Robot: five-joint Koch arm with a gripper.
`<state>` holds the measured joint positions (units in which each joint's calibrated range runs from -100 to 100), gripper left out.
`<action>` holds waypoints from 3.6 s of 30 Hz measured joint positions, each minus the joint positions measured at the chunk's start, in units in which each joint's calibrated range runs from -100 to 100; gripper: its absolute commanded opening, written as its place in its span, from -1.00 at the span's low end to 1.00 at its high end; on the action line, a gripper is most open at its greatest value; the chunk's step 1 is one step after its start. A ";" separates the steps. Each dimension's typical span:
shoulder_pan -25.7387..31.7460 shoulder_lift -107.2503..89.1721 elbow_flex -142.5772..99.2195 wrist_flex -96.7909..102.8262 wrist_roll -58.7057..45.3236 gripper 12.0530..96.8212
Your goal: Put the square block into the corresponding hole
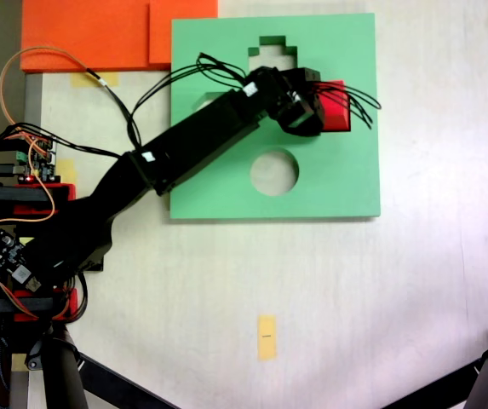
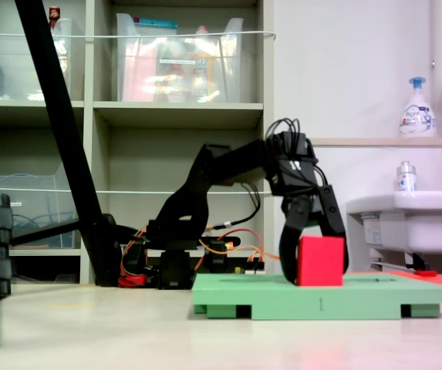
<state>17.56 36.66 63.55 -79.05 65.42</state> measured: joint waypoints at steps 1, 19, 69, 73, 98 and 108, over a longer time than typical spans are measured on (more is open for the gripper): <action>0.00 0.14 0.10 0.00 0.00 -0.55; 0.20 3.28 1.27 2.94 0.00 0.58; -16.26 -122.02 -57.32 -4.21 -45.91 0.36; -17.63 -135.02 -96.13 17.13 -48.45 0.31; -18.75 -136.25 -162.08 85.66 -64.27 -0.14; -18.66 -136.25 -162.08 85.66 -64.27 -0.14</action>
<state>-1.10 -99.59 -98.53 6.61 1.15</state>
